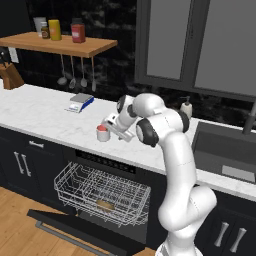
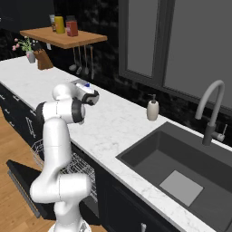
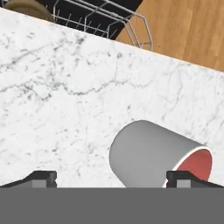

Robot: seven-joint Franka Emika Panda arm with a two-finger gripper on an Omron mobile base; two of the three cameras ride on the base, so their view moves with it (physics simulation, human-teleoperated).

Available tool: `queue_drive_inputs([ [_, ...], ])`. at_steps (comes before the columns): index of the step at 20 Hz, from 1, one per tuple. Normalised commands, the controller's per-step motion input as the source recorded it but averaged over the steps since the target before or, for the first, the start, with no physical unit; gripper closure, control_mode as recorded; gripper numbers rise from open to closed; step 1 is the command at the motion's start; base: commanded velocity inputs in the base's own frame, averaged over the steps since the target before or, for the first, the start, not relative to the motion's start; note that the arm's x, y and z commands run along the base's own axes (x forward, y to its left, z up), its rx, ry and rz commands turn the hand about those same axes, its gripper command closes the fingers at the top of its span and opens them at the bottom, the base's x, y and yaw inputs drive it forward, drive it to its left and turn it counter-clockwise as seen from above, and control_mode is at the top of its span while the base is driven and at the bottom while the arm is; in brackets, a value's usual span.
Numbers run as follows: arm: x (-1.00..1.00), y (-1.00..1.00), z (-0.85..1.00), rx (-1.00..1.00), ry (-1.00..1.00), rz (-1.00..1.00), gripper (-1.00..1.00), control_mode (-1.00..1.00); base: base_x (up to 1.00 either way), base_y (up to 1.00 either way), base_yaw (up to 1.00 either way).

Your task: Pick up the cup and bowl from the counter, place them in the dishwasher, and close the dishwasher door.

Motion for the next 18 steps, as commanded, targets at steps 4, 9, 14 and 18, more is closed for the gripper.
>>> queue_drive_inputs([
  [4,0.71,0.0,0.47,-0.05,0.43,0.09,-1.0,-1.0,0.0,0.0,0.0],
  [9,0.72,0.0,0.62,-0.05,0.4,0.09,-1.0,-1.0,0.0,0.0,0.0],
  [14,0.46,-0.02,0.89,-0.01,0.33,0.11,-1.0,-1.0,0.0,0.0,0.0],
  [18,0.37,-0.1,0.98,0.0,0.3,0.12,-1.0,-1.0,0.0,0.0,0.0],
])
